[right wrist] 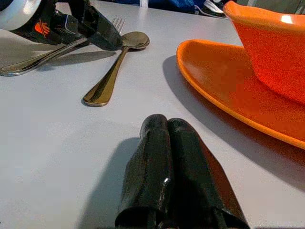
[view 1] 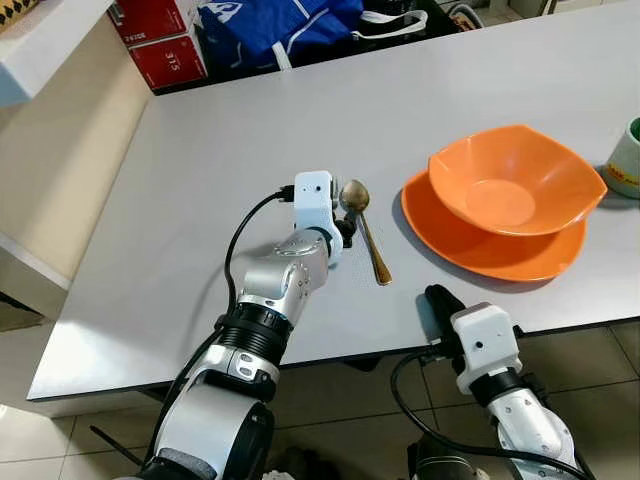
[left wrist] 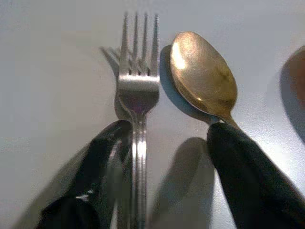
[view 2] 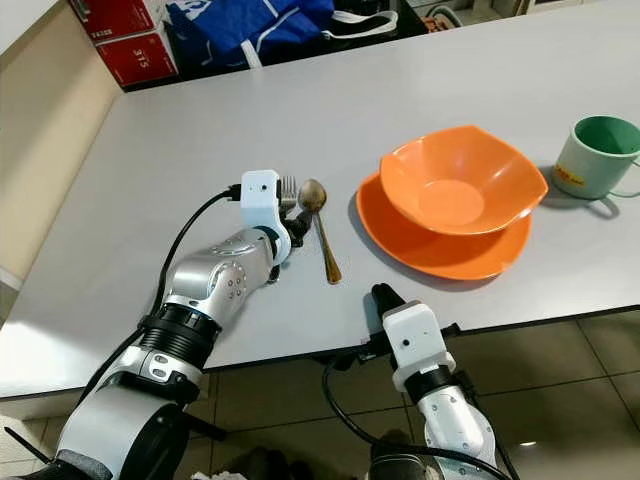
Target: Setting the table
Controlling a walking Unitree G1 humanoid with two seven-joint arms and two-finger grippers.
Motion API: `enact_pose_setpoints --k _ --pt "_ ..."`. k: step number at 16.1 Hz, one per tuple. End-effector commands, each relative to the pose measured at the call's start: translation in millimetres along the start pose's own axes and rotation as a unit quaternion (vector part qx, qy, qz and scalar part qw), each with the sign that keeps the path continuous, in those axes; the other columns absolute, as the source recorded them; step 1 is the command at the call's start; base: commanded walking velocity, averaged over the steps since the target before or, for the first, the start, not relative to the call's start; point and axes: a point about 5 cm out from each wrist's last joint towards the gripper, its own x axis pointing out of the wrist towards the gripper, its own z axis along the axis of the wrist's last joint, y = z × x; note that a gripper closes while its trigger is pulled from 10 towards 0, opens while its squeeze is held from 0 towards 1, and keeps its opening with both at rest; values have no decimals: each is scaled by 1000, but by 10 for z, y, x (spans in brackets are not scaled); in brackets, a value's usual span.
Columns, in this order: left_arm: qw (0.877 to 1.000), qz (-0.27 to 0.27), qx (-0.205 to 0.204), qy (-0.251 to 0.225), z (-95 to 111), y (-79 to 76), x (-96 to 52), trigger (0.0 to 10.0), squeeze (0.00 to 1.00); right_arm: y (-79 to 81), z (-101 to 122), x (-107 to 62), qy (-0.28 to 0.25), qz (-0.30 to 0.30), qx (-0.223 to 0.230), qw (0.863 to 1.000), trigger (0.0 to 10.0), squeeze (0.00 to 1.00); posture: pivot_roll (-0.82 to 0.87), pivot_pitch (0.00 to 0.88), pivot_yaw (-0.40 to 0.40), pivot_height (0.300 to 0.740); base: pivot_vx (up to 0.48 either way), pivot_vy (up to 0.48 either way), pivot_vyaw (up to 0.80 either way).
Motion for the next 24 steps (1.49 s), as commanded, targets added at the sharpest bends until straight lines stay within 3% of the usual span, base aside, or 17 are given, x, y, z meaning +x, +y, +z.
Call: enact_pose_setpoints --k 1,15,21,22,23,24 --pt "998 -24 -21 59 -267 -332 -1 10000 1000 18 -63 8 15 0 3 1000 10000 0 -350 79 197 702 0 0 0" --pt "999 -7 6 31 -123 -240 -55 10000 1000 13 -88 52 12 7 -2 1000 10000 0 -335 45 180 702 0 0 0" --pt "999 -9 37 -38 115 -224 -77 10000 1000 1 -92 52 13 8 -4 1000 10000 0 -335 47 174 702 0 0 0" --pt "998 -20 46 -45 158 -261 -87 10000 224 2 -95 49 13 8 -4 1000 10000 0 -335 48 174 702 0 0 0" --pt "997 -35 42 -51 180 -311 -110 10000 0 9 -97 45 14 9 -3 1000 10000 0 -335 48 174 702 0 0 0" --pt "997 -36 39 -49 178 -315 -114 10000 0 10 -98 44 14 9 -3 1000 10000 0 -335 48 174 702 0 0 0"
